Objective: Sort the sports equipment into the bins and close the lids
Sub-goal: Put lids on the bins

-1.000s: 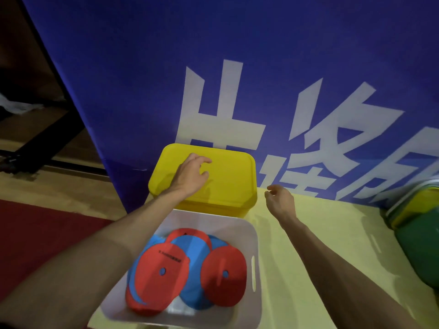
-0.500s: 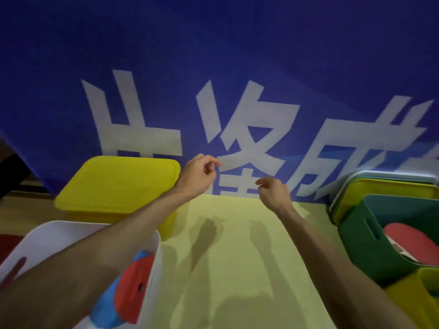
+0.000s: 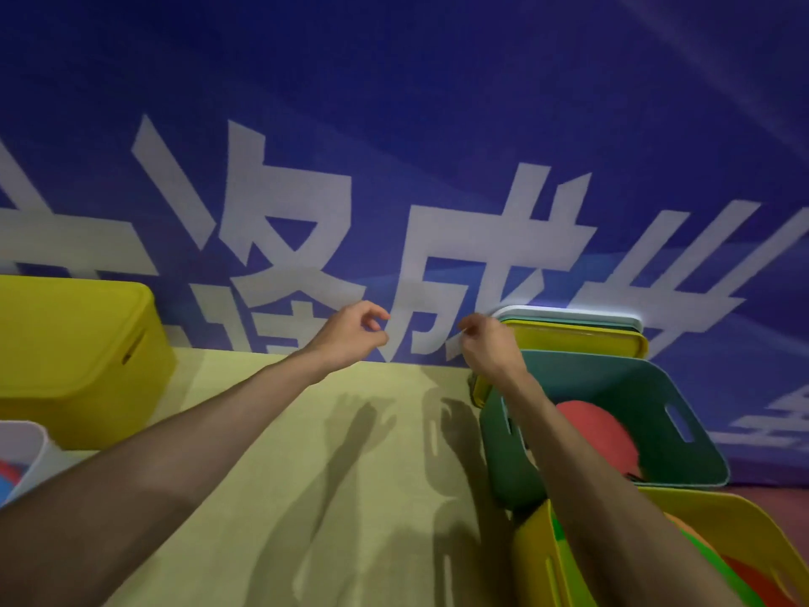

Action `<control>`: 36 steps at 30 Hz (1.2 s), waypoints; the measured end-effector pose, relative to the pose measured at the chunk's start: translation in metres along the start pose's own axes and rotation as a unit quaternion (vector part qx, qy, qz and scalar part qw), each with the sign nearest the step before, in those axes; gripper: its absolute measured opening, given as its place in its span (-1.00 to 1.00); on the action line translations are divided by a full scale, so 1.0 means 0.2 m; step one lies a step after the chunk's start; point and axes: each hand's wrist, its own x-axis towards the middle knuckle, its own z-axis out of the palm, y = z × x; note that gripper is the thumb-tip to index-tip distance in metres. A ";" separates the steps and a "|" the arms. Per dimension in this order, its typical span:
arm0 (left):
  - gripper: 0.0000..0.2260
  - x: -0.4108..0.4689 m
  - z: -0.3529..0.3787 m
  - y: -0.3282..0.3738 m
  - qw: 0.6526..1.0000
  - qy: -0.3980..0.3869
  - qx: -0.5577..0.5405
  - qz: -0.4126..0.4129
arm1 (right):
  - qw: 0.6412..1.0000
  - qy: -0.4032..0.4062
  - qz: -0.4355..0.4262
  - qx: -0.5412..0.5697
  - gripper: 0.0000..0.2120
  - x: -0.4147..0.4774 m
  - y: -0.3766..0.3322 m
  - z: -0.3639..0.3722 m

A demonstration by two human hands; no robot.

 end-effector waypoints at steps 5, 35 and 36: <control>-0.80 0.12 0.09 0.06 0.999 -0.003 -0.018 -0.033 | 0.999 0.004 0.003 -0.048 -0.73 0.16 0.24 -0.11; -0.82 0.45 0.42 -0.03 0.991 -0.033 -0.083 -0.096 | 0.923 0.034 -0.162 -0.348 -0.77 0.64 0.50 -0.08; -0.83 0.44 0.41 -0.02 0.990 -0.033 -0.093 -0.101 | 0.923 0.035 -0.169 -0.343 -0.77 0.63 0.47 -0.07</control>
